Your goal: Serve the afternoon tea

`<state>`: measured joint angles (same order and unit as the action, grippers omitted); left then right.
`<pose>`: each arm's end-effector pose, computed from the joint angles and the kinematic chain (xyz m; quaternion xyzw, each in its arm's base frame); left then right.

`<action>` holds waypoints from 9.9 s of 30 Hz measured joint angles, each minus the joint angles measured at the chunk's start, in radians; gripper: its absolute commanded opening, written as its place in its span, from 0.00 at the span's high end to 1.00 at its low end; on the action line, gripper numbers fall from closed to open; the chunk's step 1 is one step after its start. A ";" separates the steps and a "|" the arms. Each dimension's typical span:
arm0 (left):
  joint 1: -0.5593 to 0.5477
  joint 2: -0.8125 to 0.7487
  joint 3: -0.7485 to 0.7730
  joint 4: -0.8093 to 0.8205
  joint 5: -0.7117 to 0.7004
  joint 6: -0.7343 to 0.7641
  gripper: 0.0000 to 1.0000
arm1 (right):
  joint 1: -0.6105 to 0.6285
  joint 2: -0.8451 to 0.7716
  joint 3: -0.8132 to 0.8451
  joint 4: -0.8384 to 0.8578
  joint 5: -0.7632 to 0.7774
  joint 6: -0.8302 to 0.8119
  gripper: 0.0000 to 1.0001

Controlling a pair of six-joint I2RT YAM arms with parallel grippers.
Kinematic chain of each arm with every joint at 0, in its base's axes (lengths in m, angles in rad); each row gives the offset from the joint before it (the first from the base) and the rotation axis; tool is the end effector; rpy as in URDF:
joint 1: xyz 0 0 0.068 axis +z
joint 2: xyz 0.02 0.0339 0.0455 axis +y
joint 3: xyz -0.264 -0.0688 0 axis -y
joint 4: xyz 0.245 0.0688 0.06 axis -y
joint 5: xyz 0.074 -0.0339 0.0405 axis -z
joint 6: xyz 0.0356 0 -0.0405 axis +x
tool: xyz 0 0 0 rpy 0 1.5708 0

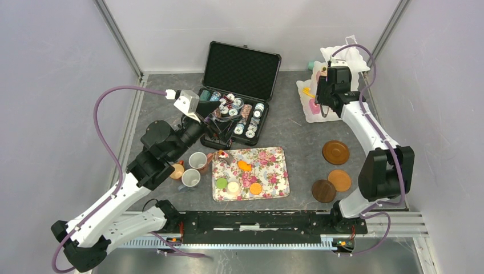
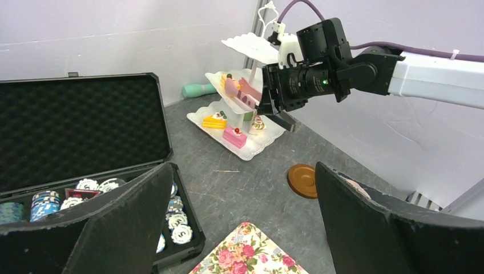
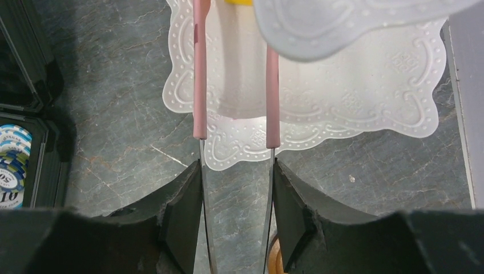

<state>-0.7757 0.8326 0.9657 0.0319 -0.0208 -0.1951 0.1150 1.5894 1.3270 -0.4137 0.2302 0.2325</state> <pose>0.1328 -0.1292 0.4188 0.1774 0.6216 -0.3500 0.6779 0.3604 0.0335 0.3039 0.1022 0.8912 -0.0277 0.4411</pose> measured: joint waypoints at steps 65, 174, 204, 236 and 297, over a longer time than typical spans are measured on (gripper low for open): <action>0.000 -0.001 0.000 -0.008 -0.066 0.004 0.00 | 0.900 -0.301 -0.483 0.121 -0.218 -0.209 0.39; 0.002 -0.030 0.000 -0.008 -0.029 0.004 0.00 | -0.332 -0.329 -0.272 0.122 -0.239 -0.079 0.84; 0.002 0.006 0.000 -0.008 -0.029 0.004 0.00 | -0.333 -0.173 -0.277 0.315 -0.299 -0.072 0.45; 0.002 -0.017 0.000 -0.007 -0.024 0.004 0.00 | -0.332 -0.761 -0.471 -0.040 -0.433 -0.146 0.45; 0.008 0.051 0.006 -0.031 -0.030 0.005 0.00 | 1.123 -0.416 -0.605 0.030 -0.199 -0.054 0.43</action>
<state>-0.7677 0.8837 0.9718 0.0010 -0.0509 -0.1905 1.2385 1.1732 0.7219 -0.3840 0.0311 0.1783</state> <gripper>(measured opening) 0.997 0.574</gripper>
